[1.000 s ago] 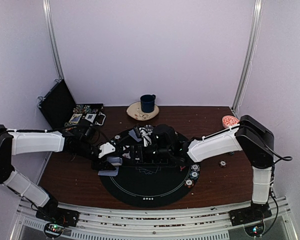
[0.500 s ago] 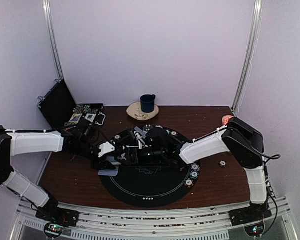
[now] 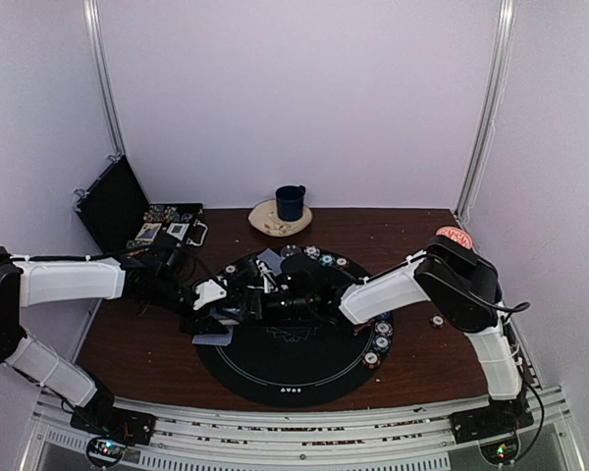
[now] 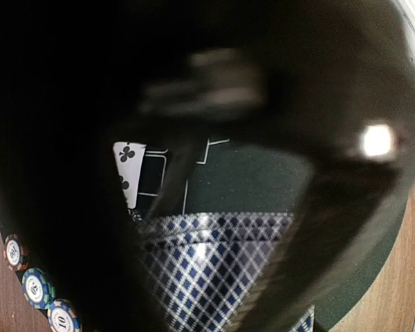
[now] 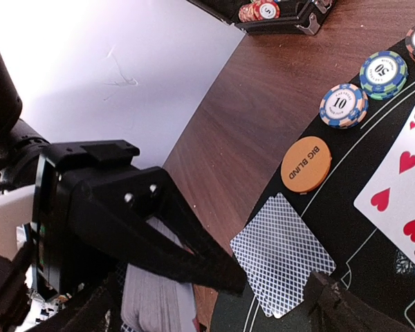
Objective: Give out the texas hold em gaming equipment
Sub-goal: Pick up the poker card from the face-down deck piles.
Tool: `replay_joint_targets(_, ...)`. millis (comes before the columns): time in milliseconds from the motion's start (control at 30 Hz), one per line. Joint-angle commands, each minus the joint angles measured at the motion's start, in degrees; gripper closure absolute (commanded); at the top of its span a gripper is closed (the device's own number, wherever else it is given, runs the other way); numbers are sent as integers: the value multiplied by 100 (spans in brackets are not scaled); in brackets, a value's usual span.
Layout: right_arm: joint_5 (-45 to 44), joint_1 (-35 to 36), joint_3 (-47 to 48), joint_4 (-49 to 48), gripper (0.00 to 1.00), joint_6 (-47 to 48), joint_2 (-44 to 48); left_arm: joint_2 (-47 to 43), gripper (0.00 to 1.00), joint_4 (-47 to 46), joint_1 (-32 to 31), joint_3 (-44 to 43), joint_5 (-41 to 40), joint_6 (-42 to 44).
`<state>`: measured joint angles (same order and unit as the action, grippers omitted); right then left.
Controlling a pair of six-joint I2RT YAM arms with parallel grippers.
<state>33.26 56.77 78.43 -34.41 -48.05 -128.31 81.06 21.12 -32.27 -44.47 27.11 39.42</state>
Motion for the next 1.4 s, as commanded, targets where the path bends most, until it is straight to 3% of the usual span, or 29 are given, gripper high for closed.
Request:
replay_joint_targets(0, 35, -100, 213, -402, 9, -288, -149, -80, 66, -18, -63, -18, 126, 112)
replay_joint_targets(133, 62, -187, 100, -677, 14, -562, -203, -54, 66, -12, -61, -39, 112, 109)
replay_joint_targets(400, -38, -187, 93, 54, 16, 43, -33, -39, 66, -18, -64, -51, 102, 97)
replay_joint_targets(733, 87, -117, 203, 533, 15, 451, 8, -13, 66, -13, -62, -53, 92, 79)
replay_joint_targets(933, -599, -82, 22, 1024, 14, 1004, 403, -11, 65, -13, -61, -62, 95, 82)
replay_joint_targets(1067, -112, -84, -45, 755, 6, 975, 569, 11, 66, -20, -60, -62, 96, 82)
replay_joint_targets(1367, -64, 40, 477, 1444, 5, 1176, 276, 11, 66, -16, -63, -62, 89, 76)
